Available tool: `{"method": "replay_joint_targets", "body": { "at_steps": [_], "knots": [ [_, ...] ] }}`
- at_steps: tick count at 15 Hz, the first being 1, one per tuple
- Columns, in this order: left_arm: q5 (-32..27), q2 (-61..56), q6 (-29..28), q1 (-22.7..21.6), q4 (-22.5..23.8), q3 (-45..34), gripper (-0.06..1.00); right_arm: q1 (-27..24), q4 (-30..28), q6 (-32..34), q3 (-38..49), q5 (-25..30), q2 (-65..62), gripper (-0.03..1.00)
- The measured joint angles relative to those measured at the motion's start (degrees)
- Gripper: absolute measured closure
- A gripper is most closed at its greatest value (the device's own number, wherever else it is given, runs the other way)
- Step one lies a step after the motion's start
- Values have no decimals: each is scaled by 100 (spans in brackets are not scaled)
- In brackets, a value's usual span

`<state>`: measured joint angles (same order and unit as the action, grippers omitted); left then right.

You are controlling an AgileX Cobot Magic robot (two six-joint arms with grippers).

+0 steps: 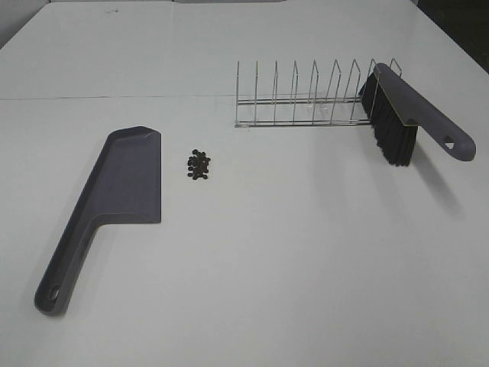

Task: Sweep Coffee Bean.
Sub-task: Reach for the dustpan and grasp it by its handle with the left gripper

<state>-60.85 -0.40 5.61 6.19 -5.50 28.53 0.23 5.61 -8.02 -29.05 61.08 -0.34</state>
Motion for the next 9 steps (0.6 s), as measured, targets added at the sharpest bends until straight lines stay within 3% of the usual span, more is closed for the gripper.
{"method": "replay_joint_targets", "body": {
  "at_steps": [9],
  "knots": [
    [0,0,0,0,0,0,34,0,0,0,0,0,0,30]
  ]
}}
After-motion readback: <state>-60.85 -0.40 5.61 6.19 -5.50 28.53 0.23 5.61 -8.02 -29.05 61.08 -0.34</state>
